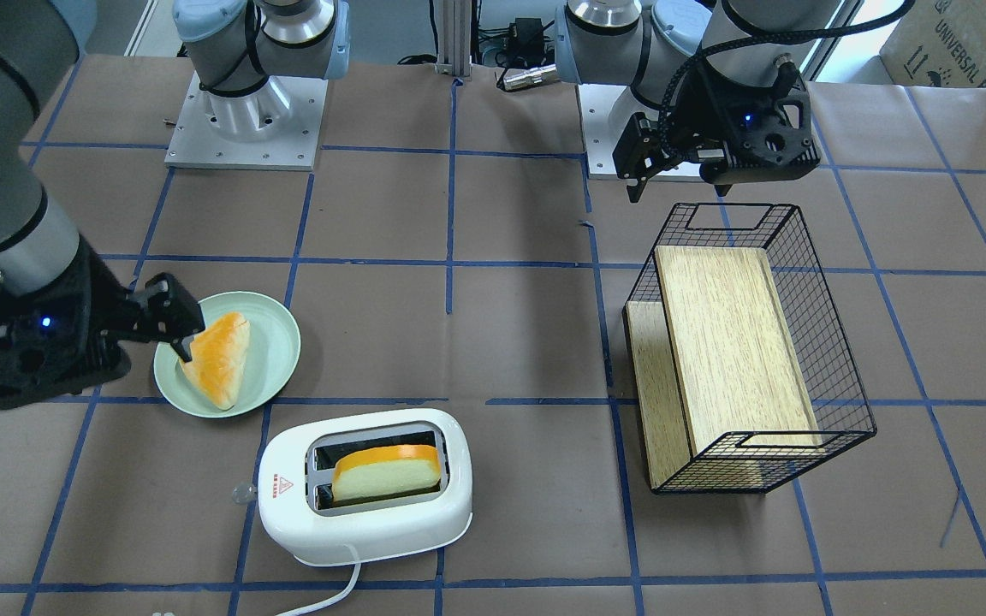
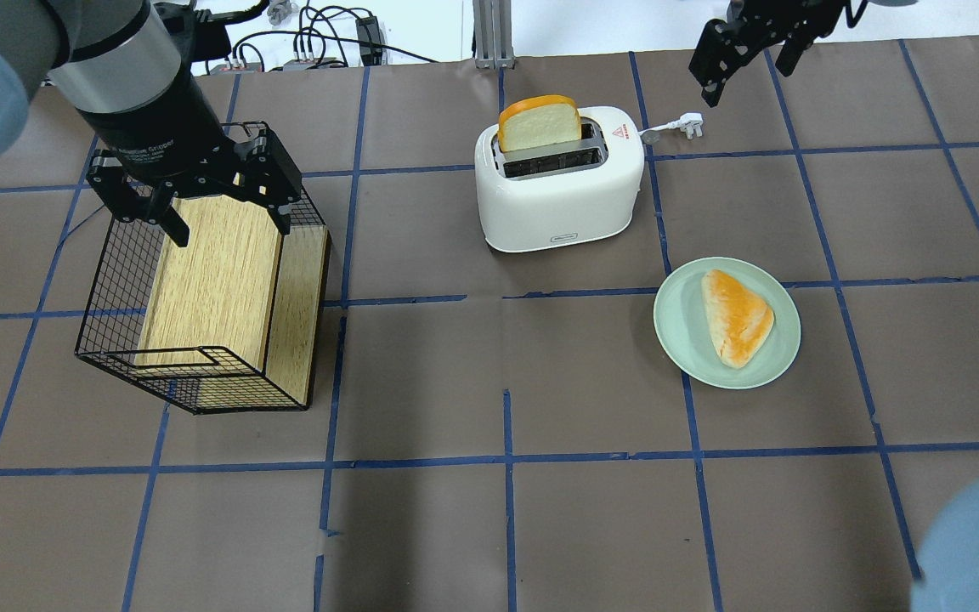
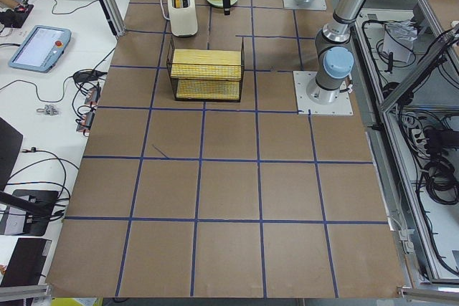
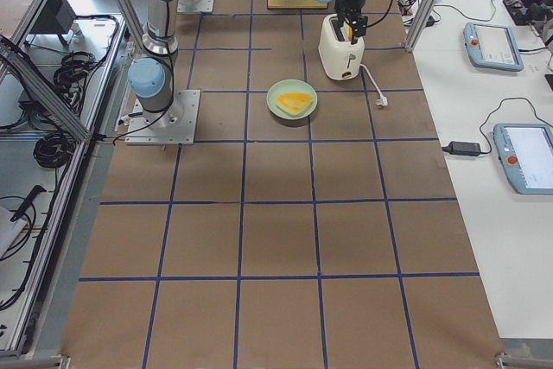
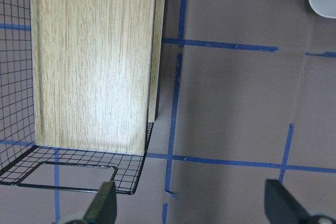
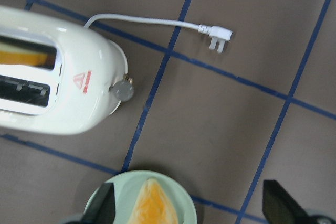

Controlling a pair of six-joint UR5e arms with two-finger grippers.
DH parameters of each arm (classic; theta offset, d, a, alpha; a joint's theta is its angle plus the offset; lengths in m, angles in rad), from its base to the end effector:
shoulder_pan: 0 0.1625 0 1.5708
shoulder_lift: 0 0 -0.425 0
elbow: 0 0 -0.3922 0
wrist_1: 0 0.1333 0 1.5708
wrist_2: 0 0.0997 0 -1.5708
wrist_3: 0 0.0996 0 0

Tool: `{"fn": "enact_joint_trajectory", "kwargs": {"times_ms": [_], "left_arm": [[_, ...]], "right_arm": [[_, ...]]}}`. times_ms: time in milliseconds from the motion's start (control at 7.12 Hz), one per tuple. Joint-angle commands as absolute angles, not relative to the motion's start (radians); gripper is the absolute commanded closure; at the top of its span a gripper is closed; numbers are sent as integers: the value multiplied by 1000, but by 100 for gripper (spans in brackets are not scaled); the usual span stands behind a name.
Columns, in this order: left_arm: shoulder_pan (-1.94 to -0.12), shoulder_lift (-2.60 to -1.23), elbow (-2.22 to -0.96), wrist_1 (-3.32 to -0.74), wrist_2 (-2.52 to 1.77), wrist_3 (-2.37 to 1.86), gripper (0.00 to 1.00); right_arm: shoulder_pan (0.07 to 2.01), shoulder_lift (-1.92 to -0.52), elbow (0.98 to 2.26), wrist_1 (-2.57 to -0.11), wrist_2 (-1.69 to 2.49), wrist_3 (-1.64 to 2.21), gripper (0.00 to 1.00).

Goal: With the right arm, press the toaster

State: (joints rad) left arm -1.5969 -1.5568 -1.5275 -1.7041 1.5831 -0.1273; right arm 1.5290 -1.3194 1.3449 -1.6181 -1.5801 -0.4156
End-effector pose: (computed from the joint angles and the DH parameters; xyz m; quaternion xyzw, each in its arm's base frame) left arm -0.1445 -0.4738 0.5030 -0.0503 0.9980 0.0374 0.0090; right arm 0.1072 -0.6046 0.4667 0.1858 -0.9825 0.0096 0.0070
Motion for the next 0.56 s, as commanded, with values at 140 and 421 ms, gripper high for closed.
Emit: {"fn": "enact_joint_trajectory", "kwargs": {"times_ms": [140,421], "left_arm": [[-1597,-1557,-1526,-1704,1583,-127,0],[-1597,-1557,-1526,-1703,1583,-127,0]], "right_arm": [[1535,-1543,1525,-1594,-1571,-390,0],[1534,-1545,1516,-1522,-1637,-382,0]]}}
